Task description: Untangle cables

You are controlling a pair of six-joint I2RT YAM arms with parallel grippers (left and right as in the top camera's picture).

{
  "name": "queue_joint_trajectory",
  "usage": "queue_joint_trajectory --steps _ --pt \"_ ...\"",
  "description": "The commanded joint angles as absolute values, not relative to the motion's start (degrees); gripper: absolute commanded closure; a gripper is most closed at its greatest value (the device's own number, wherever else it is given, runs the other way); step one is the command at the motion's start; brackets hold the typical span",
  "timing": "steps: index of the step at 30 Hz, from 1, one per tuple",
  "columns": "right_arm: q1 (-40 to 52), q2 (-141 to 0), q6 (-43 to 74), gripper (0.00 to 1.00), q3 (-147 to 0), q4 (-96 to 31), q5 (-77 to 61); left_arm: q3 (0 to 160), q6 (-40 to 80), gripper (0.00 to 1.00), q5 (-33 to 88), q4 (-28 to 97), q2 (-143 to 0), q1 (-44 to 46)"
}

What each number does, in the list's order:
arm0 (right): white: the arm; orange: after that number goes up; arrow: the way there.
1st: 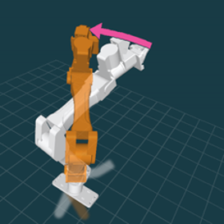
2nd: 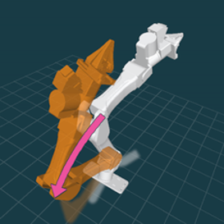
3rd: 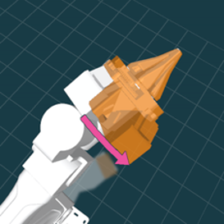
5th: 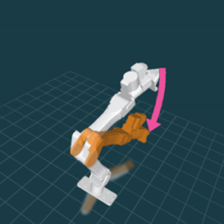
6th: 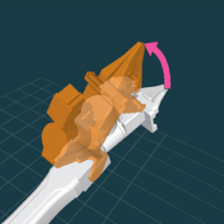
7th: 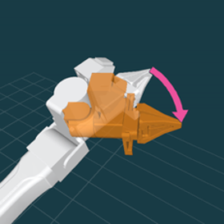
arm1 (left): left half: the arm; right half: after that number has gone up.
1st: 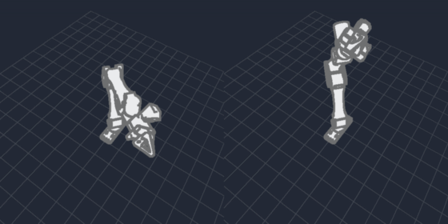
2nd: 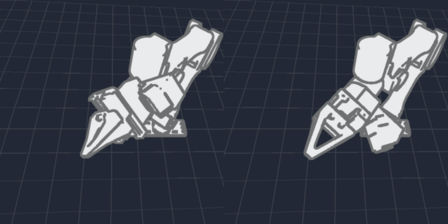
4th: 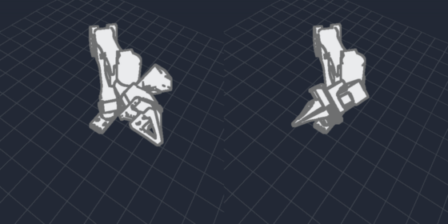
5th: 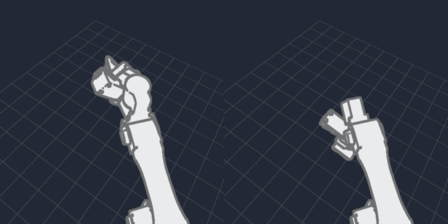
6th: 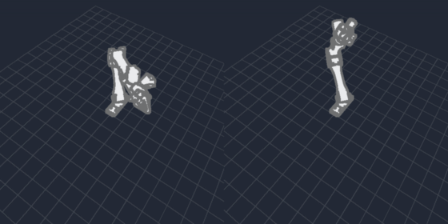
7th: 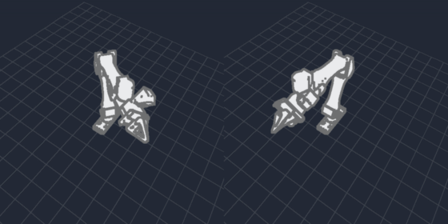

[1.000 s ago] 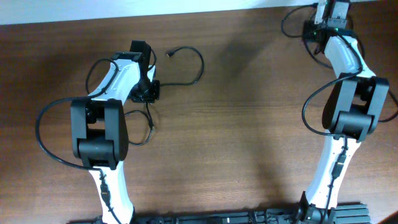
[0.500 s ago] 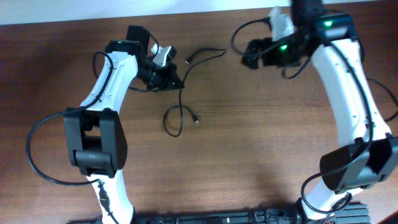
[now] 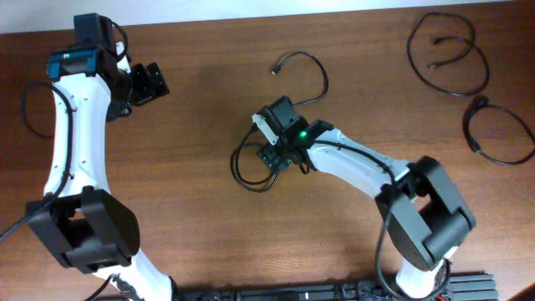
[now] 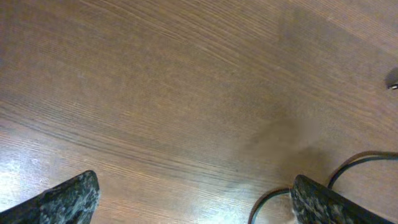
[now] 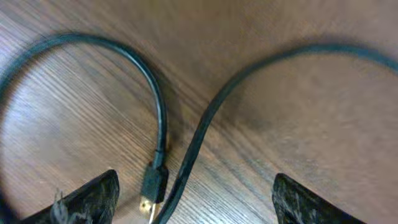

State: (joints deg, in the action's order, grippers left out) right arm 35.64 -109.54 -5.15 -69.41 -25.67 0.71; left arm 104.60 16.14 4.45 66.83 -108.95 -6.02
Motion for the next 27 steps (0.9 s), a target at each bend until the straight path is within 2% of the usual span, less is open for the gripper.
queue_joint_trajectory --steps 1,2,3,4,5,8,11,14,16,19,23,25,27 --pt "37.71 -113.25 -8.88 0.38 -69.32 -24.25 0.08 105.06 17.12 0.01 4.03 67.02 -108.29 -6.07" --pt "38.81 -113.73 -10.20 0.43 -69.34 -23.97 0.71 105.06 17.12 0.01 4.03 67.02 -108.29 -6.07" --pt "39.38 -113.75 -10.48 0.60 -69.32 -24.03 2.17 105.06 17.12 0.01 4.03 67.02 -108.29 -6.07" --pt "39.18 -113.75 -10.02 0.82 -69.32 -24.05 2.22 105.06 17.12 0.01 4.03 67.02 -108.29 -6.07" --pt "38.33 -113.73 -8.62 0.96 -69.32 -24.21 2.26 105.06 17.12 0.01 4.03 67.02 -108.29 -6.07" --pt "32.62 -108.81 -5.28 0.96 -73.45 -31.59 2.13 105.06 17.12 0.01 4.03 67.02 -108.29 -6.07" --pt "24.27 -92.68 -5.28 0.96 -90.52 -50.65 1.98 105.06 17.12 0.01 4.03 67.02 -108.29 -6.07" --pt "19.64 -86.21 -3.01 0.96 -95.20 -54.70 1.76 105.06 17.12 0.01 4.03 67.02 -108.29 -6.07" --pt "14.92 -83.05 8.43 0.96 -95.20 -54.22 1.76 105.06 17.12 0.01 4.03 67.02 -108.29 -6.07" --pt "9.15 -85.71 10.59 0.96 -95.15 -49.98 1.76 105.06 17.12 0.01 4.03 67.02 -108.29 -6.07" --pt "1.80 -99.72 11.25 0.96 -95.15 -42.85 1.69 105.06 17.12 0.01 4.03 67.02 -108.29 -6.07" --pt "-0.30 -106.65 11.20 0.96 -95.15 -41.52 -6.07 105.06 17.12 0.01 4.03 67.02 -108.29 -6.07" --pt "-0.19 -106.76 11.22 0.96 -95.18 -41.78 -19.05 105.06 17.12 0.01 4.03 67.02 -108.29 -6.07"
